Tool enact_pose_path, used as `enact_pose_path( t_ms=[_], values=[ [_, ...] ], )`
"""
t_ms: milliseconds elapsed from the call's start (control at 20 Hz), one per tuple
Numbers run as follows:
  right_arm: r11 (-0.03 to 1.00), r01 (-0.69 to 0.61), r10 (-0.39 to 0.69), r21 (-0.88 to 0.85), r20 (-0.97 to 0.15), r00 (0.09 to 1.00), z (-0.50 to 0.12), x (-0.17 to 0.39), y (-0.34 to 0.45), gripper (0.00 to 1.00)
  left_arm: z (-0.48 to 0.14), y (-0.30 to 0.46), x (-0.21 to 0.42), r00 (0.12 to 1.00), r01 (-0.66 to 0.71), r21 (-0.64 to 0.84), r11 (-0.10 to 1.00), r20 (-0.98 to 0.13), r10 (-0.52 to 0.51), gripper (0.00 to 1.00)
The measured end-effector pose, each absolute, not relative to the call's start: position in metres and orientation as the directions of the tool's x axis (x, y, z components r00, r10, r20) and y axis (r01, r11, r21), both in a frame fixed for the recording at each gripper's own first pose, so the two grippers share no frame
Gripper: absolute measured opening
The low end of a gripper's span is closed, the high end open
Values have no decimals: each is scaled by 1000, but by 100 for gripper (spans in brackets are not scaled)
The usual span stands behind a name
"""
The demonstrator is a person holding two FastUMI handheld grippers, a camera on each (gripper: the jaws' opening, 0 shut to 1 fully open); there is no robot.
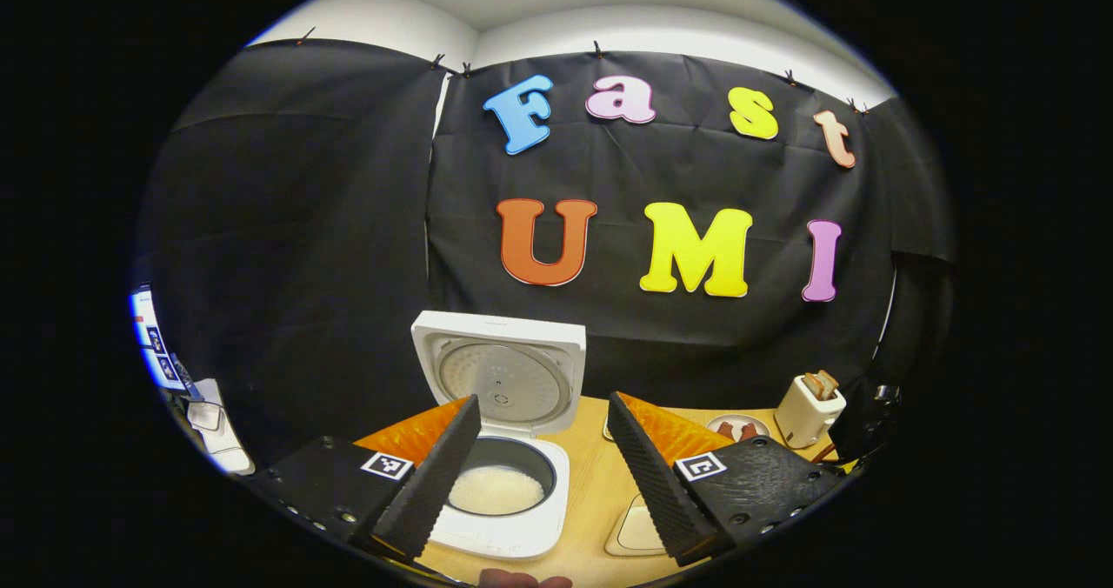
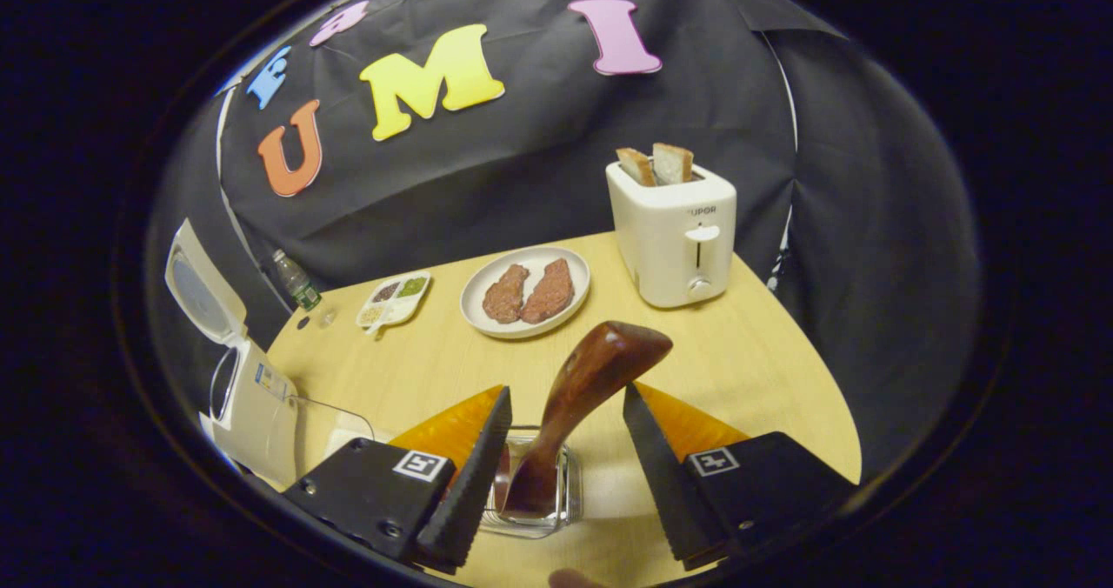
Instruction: Close the left gripper, press the button to open the rice cooker; take a wooden spoon from the chopstick holder with the right hand, scoop a spoonful of rice and pour it into the rice cooker, then put the wooden spoon back into the chopstick holder.
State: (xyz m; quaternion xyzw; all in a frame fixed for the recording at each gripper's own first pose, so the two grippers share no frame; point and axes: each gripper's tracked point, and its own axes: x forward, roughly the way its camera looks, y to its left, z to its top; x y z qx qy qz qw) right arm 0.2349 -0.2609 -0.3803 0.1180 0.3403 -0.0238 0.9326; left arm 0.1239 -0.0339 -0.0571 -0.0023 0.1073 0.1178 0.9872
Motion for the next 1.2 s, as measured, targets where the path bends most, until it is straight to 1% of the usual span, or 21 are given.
enact_pose_path(
  t_ms=[50,100,150,200,250,300,350,400,450,500,600,700,850,1000,1150,1200],
  values=[
    [967,115,62,227,-648,759,-385,237,-257,83,-59,-34,122,947,-236,31,971,-218,237,84],
    [964,96,94,250,-652,752,-388,237,-251,76,-62,-32,119,942,-243,41,969,-227,246,94],
    [962,87,108,259,-653,750,-388,238,-248,65,-64,-30,117,938,-251,45,967,-235,254,94],
    [962,77,117,263,-648,752,-385,237,-247,55,-66,-29,116,936,-256,44,966,-239,259,94],
    [963,74,114,258,-644,756,-382,236,-246,58,-66,-28,114,934,-264,39,964,-239,265,94],
    [963,68,119,261,-637,762,-380,235,-244,33,-65,-27,114,934,-267,33,963,-239,267,94],
    [962,64,124,264,-634,764,-376,234,-242,36,-64,-27,112,933,-271,29,962,-238,270,94],
    [958,61,136,279,-633,762,-375,232,-237,24,-65,-25,111,933,-273,28,962,-238,272,94],
    [958,64,136,281,-637,759,-371,226,-236,24,-63,-25,112,935,-268,23,963,-234,266,94],
    [960,69,126,273,-637,761,-368,224,-237,21,-61,-24,112,938,-265,21,964,-227,263,95],
    [967,72,99,246,-616,782,-348,222,-238,19,-59,-21,114,943,-257,19,966,-215,255,95],
    [972,69,79,224,-592,802,-323,218,-237,17,-59,-20,115,950,-240,10,971,-206,236,95],
    [983,59,43,175,-526,849,-272,218,-230,13,-58,-12,115,960,-209,-6,978,-192,204,94],
    [987,39,38,154,-470,882,-226,212,-201,12,-59,7,112,965,-189,-11,982,-185,184,94],
    [981,4,85,193,-452,888,-206,201,-147,12,-60,32,109,974,-149,17,989,-170,149,94],
    [979,-13,109,204,-464,879,-211,198,-127,12,-60,42,106,976,-139,31,990,-163,143,84]
  ],
)
